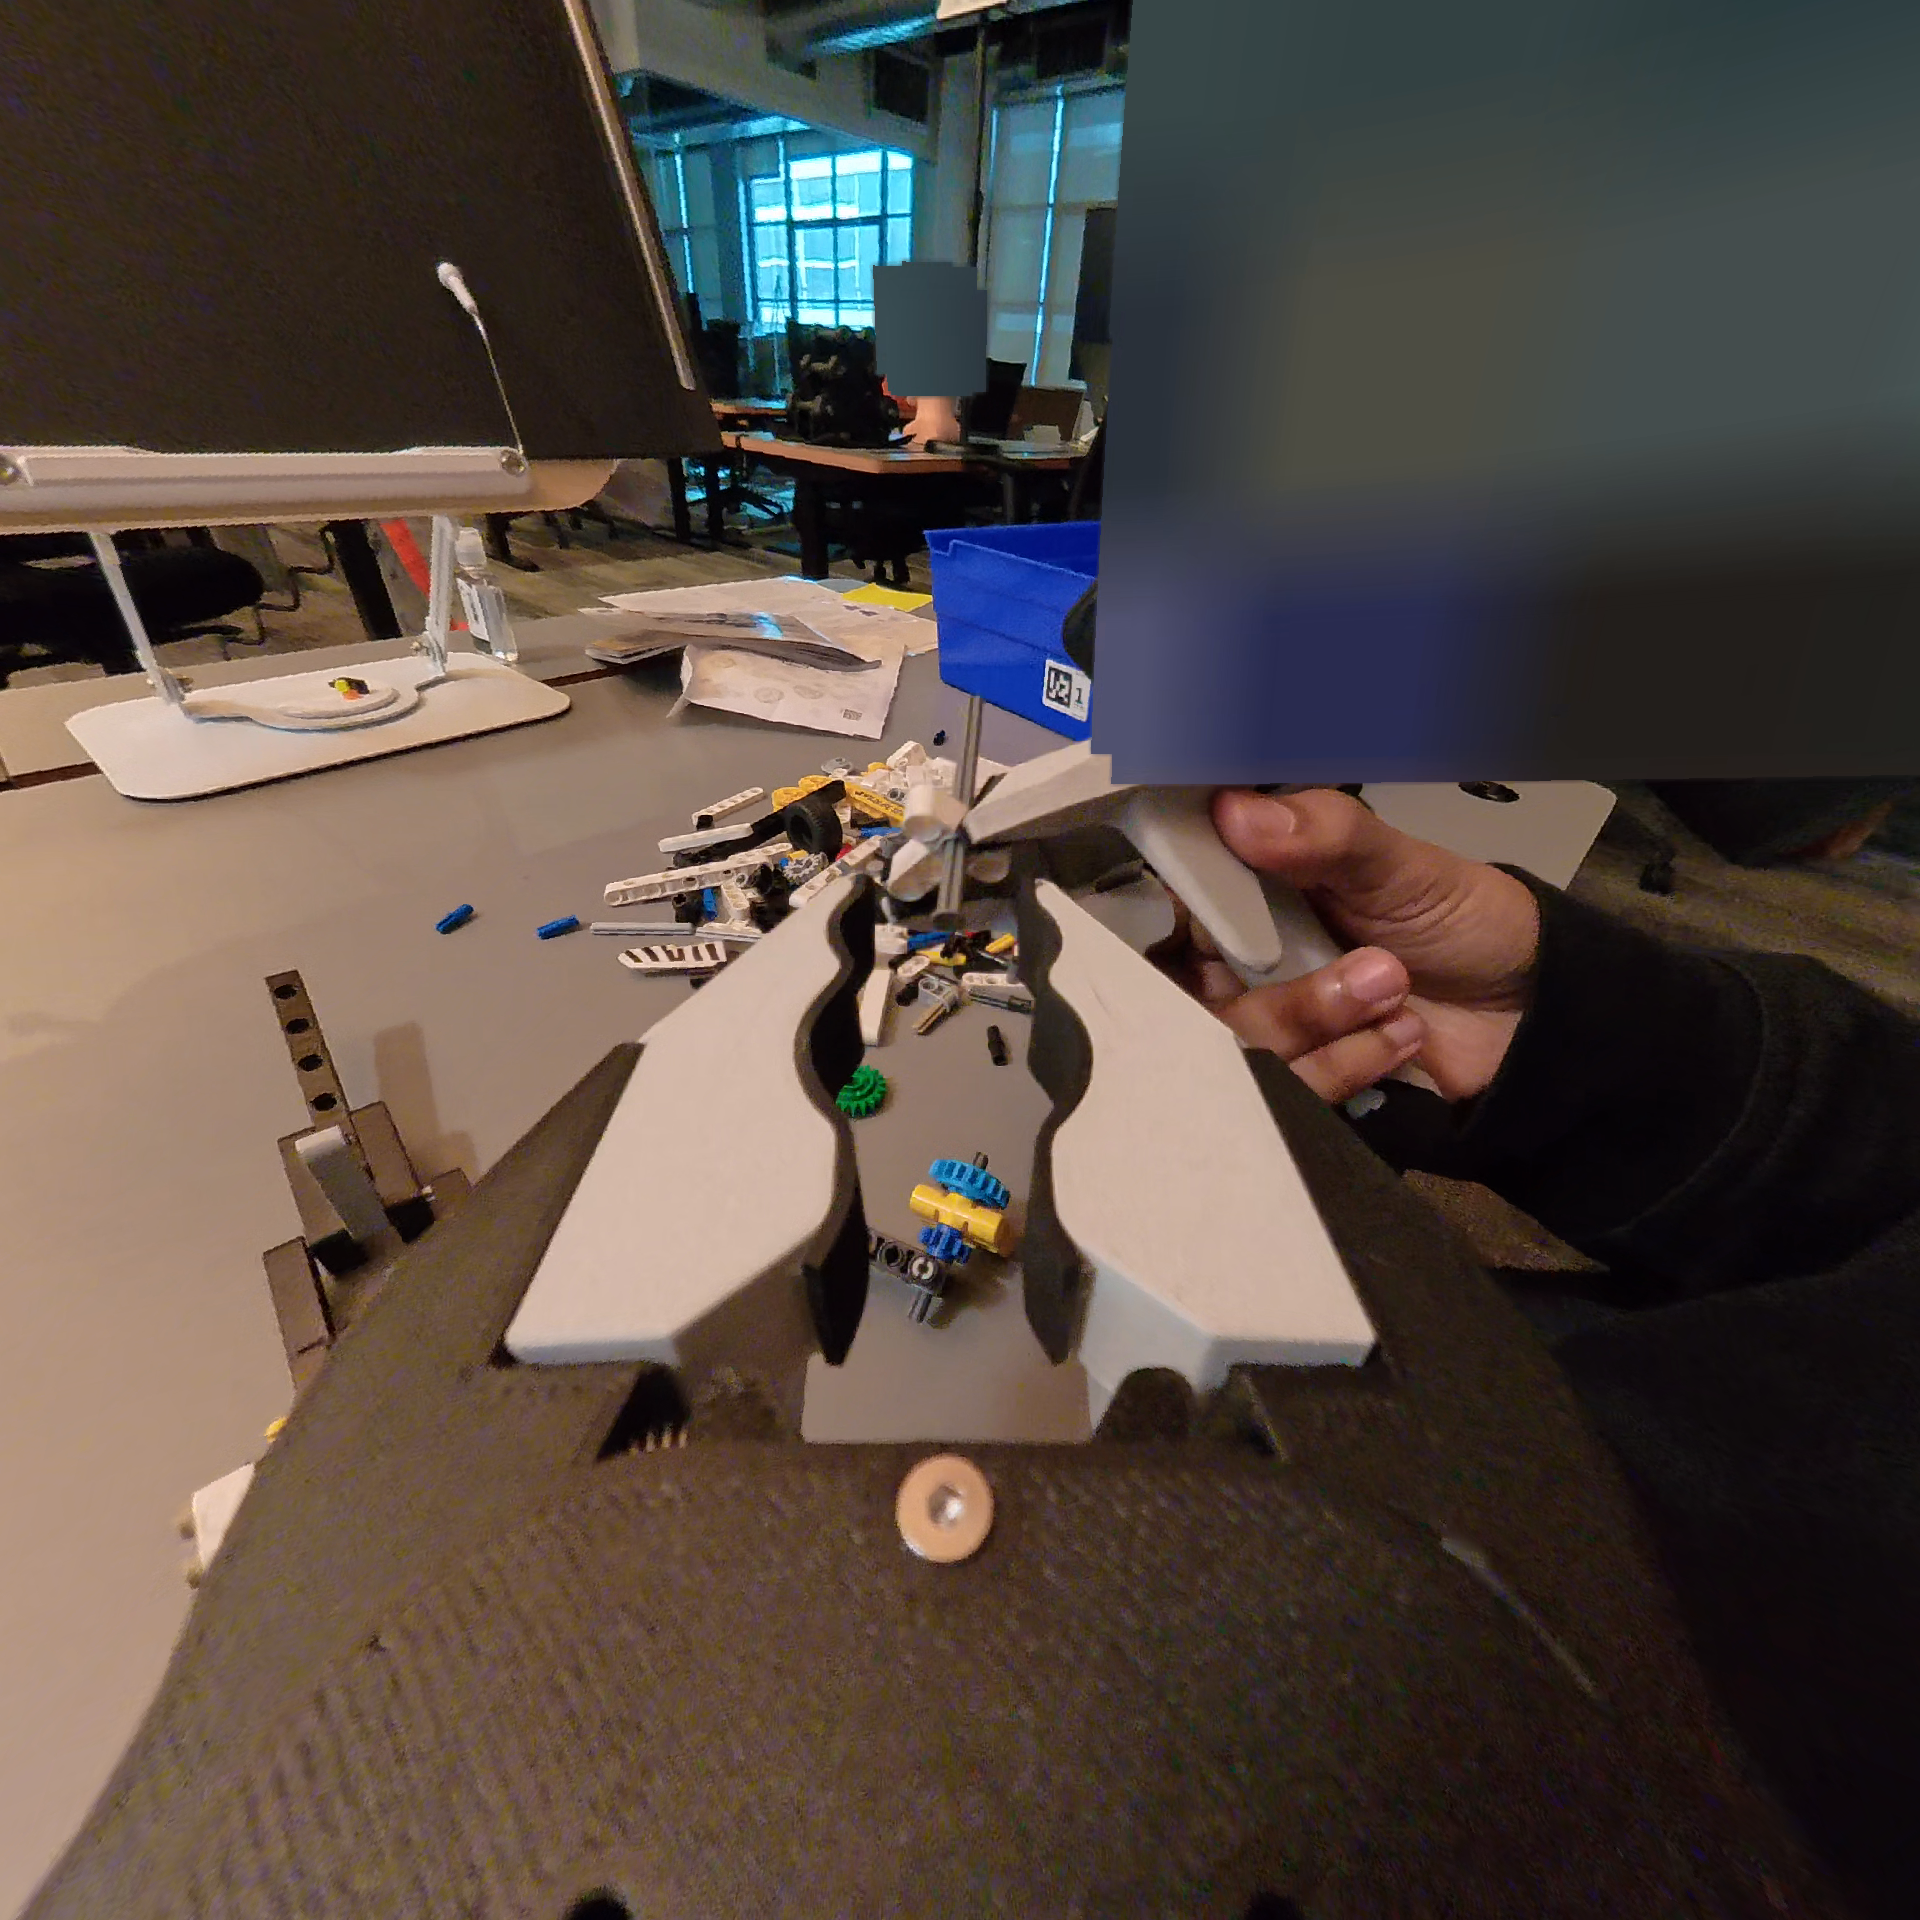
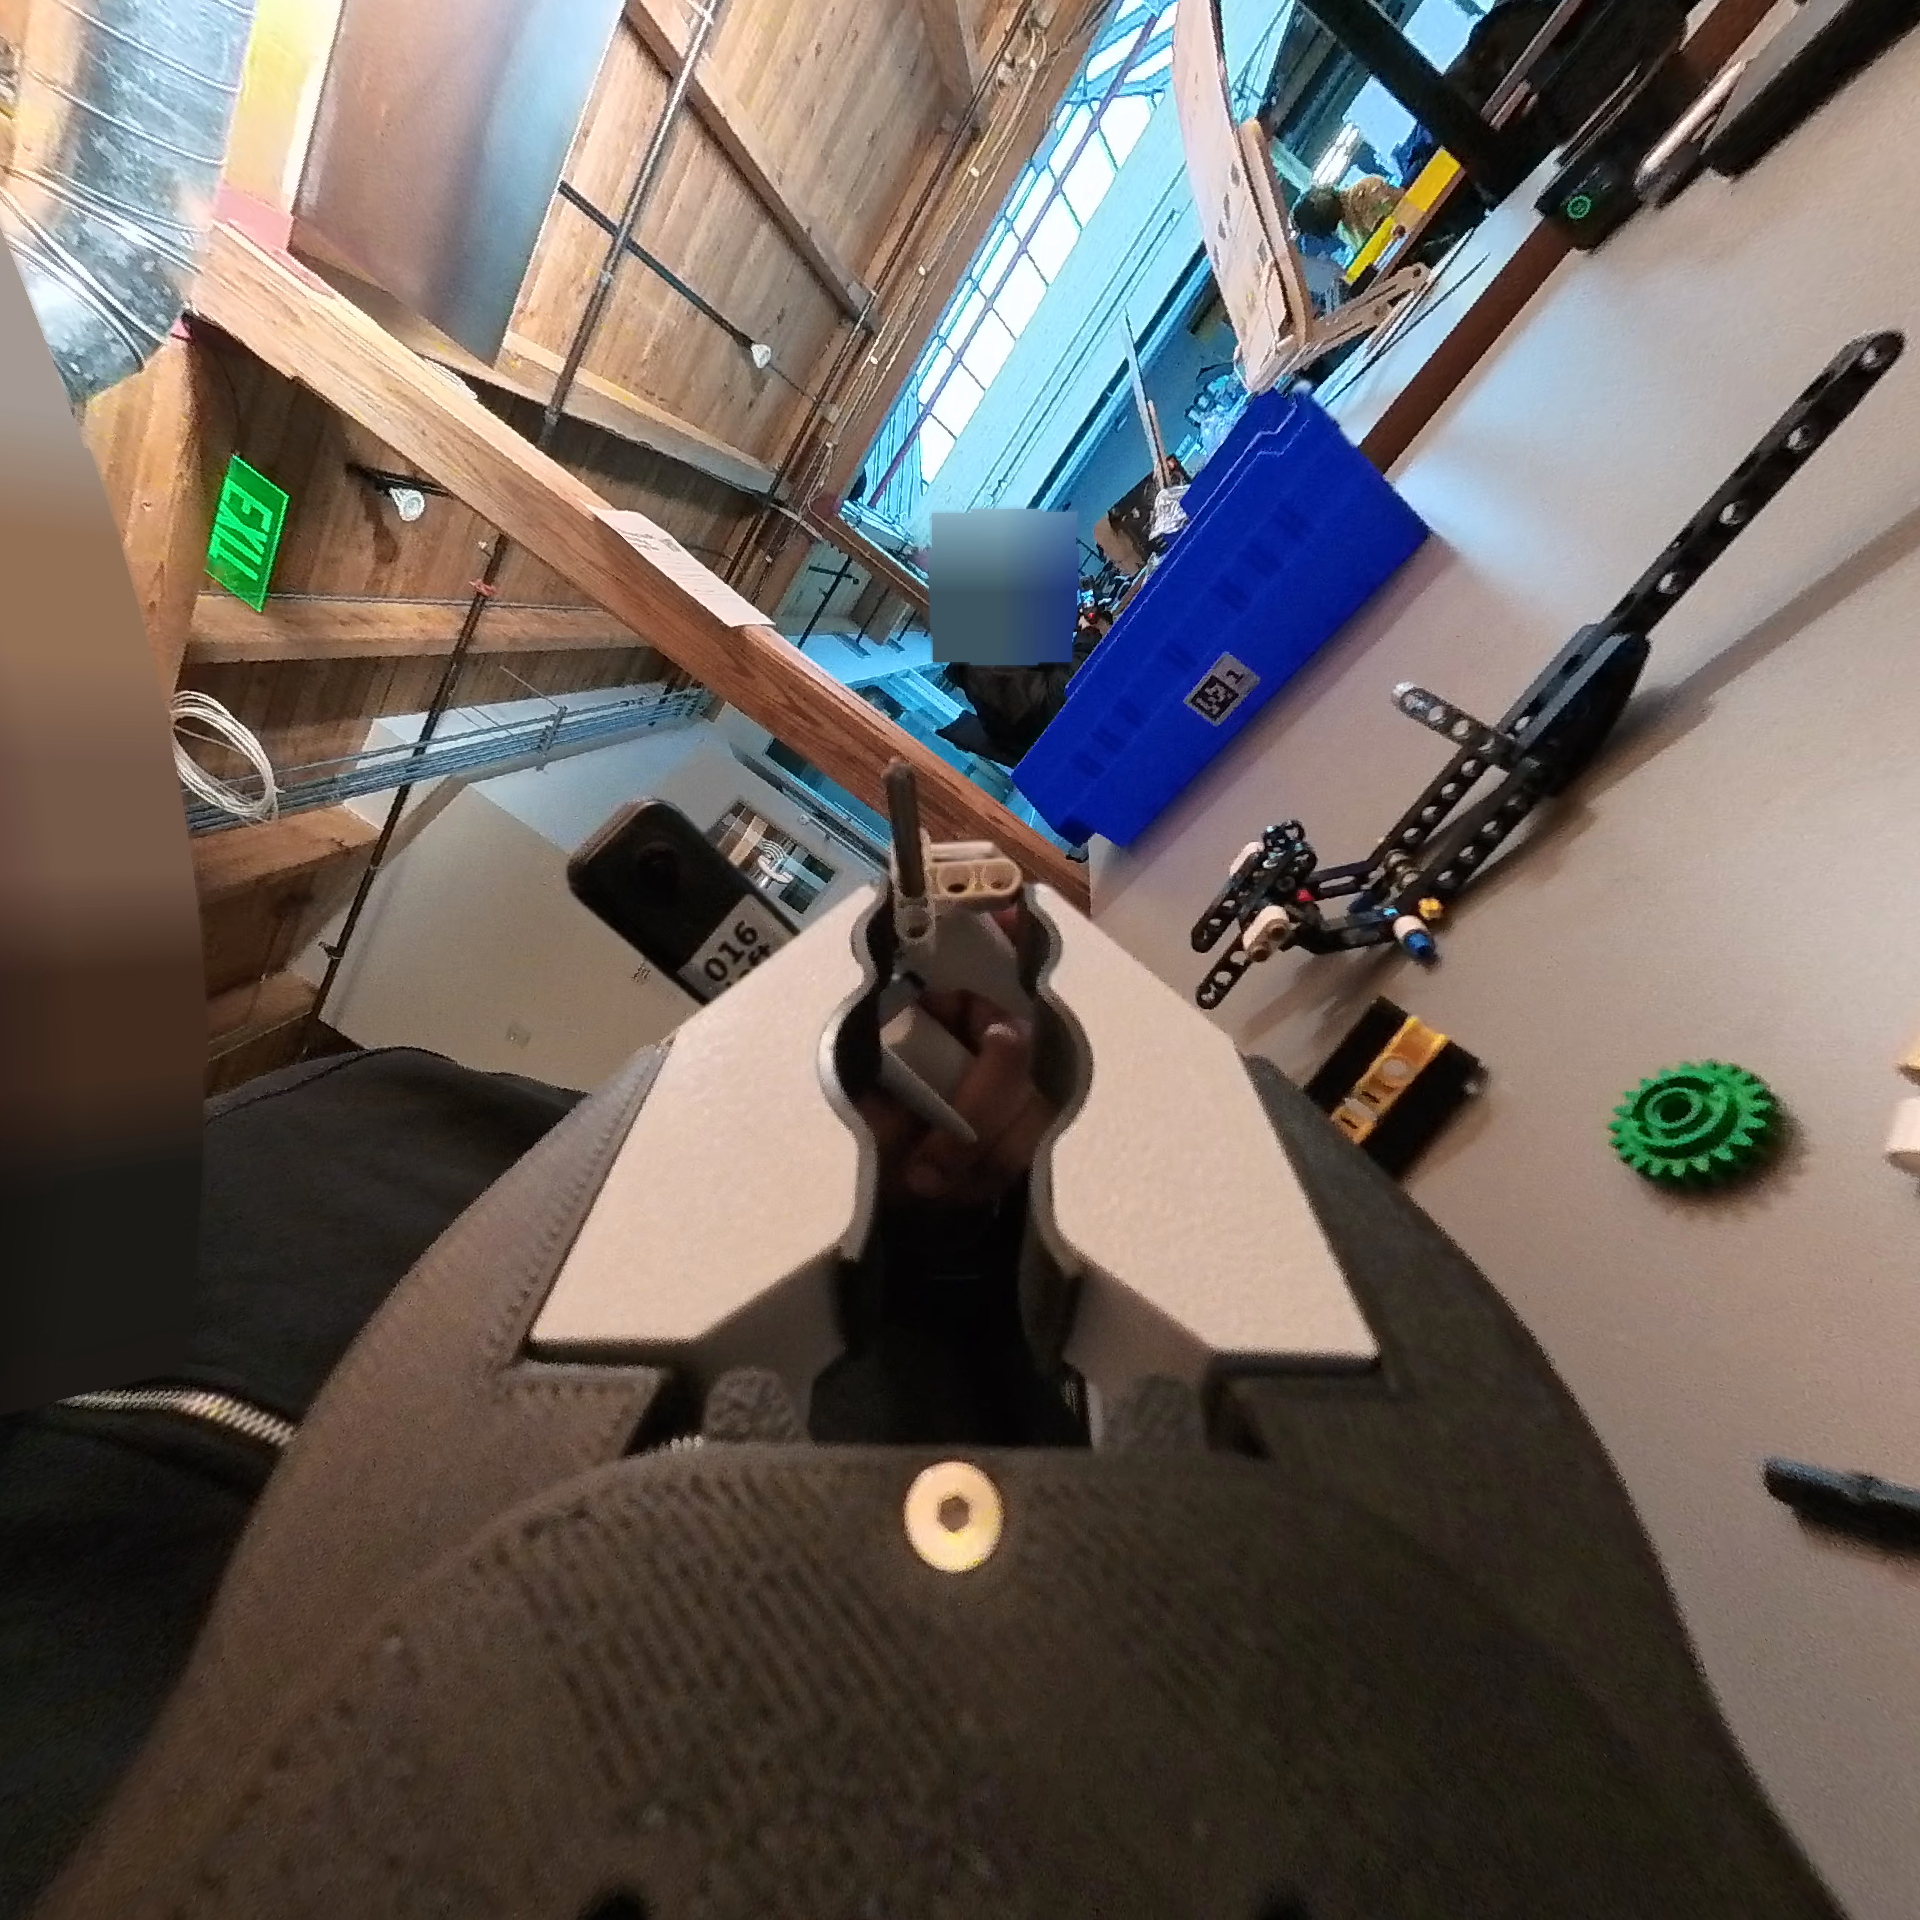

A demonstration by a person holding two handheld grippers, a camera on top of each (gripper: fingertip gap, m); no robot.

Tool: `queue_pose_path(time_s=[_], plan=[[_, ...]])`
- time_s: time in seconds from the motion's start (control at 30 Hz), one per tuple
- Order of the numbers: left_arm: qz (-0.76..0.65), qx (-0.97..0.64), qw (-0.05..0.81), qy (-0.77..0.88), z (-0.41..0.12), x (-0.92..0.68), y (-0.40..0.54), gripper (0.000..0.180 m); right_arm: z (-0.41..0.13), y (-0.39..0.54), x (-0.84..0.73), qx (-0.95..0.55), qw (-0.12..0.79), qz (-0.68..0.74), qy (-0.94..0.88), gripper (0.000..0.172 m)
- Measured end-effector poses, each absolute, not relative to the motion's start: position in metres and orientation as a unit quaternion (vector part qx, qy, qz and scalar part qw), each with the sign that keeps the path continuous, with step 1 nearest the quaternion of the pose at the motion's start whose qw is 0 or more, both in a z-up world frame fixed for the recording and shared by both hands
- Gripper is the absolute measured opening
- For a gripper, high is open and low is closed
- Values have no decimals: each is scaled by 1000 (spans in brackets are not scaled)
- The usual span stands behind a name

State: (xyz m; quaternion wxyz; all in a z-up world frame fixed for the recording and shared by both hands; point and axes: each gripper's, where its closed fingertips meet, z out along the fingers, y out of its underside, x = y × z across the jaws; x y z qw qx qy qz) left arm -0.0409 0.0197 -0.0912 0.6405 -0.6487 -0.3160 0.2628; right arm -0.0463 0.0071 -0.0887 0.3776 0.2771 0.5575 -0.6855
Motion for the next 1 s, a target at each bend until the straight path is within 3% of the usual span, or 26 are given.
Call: queue_pose_path(time_s=[0.17,0.37,0.53,0.73,1.0], plan=[[259,-644,647,-313,-89,-40,18,2,-89,12,-50,280,366,-685,564,20],[265,-651,640,-311,-89,-40,17,2,-78,39,-75,307,338,-714,531,21],[269,-661,628,-311,-84,-44,14,1,-80,111,-132,385,166,-732,536,20],[282,-725,552,-299,-73,-94,35,1,-131,169,-186,435,-146,-544,703,20],[227,-832,416,-289,-103,-175,67,1,-151,173,-203,428,-182,-466,753,21]])
